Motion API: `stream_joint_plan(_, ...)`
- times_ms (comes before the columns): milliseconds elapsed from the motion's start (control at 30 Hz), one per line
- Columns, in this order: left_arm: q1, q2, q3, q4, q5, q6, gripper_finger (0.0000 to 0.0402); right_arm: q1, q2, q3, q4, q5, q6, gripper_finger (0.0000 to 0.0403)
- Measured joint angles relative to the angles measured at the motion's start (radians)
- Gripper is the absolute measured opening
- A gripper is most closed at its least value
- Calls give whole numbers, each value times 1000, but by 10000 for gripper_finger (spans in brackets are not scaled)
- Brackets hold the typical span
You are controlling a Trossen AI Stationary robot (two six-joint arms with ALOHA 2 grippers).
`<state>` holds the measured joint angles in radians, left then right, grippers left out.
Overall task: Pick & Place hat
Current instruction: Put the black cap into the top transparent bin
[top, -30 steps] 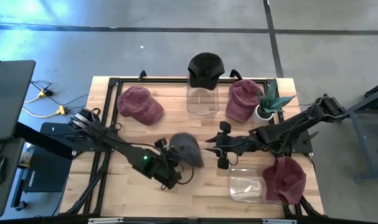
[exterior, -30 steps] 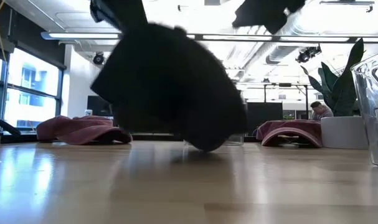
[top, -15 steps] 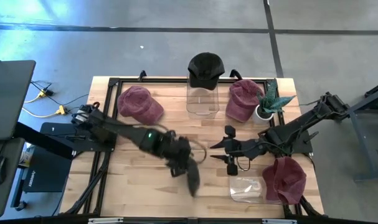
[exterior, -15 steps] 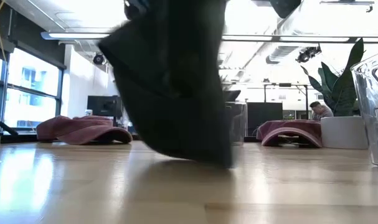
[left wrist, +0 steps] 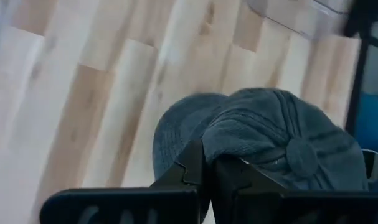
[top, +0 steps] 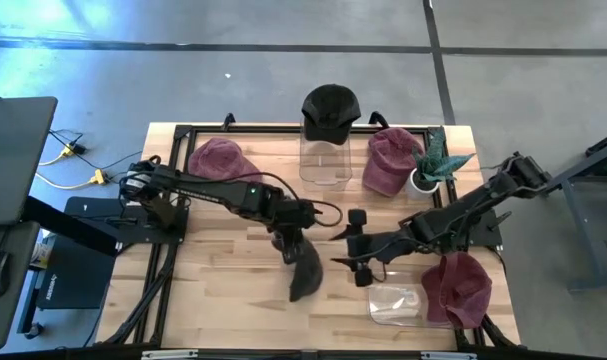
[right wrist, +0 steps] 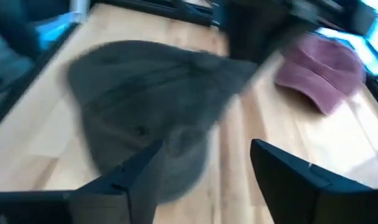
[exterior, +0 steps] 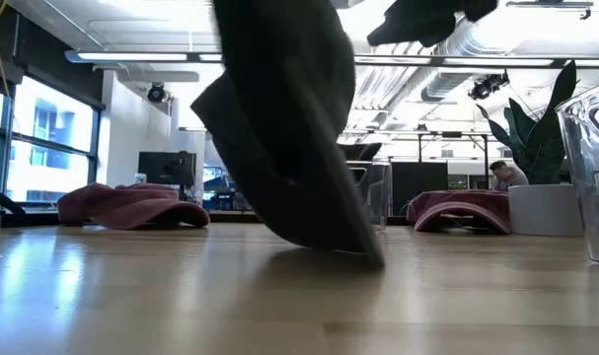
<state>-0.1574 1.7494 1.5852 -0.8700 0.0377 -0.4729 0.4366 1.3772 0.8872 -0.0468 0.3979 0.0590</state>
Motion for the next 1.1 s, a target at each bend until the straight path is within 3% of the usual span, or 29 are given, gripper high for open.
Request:
stream_joint_plan(167,-6,-59,4,-2,96,-69,0,-25,-53,2,-19,69,107,250)
stream_joint_plan(300,-7,-100,33,2,236,-211,0,-17,-110,3,-22,65,124,249)
stream_joint_plan(500,-7,-110,43,5,274,-365,0,7,-123,1,-28,61,123,250)
stream_joint_plan(667,-29,-67,39,24,431,-465,0,31,-136,0,-46,30,123,246)
stream_joint_plan(800,-47,-74,43,-3,409,-468,0,37,-158,0,-45,23,119,245)
stream_joint_plan(933,17,-64,16,-26,331,-394,0,35,-158,0,-51,23,123,244)
stream_joint_plan(1100,127,22,-63,1,337,-278,0,35,-156,0,-99,23,145,244)
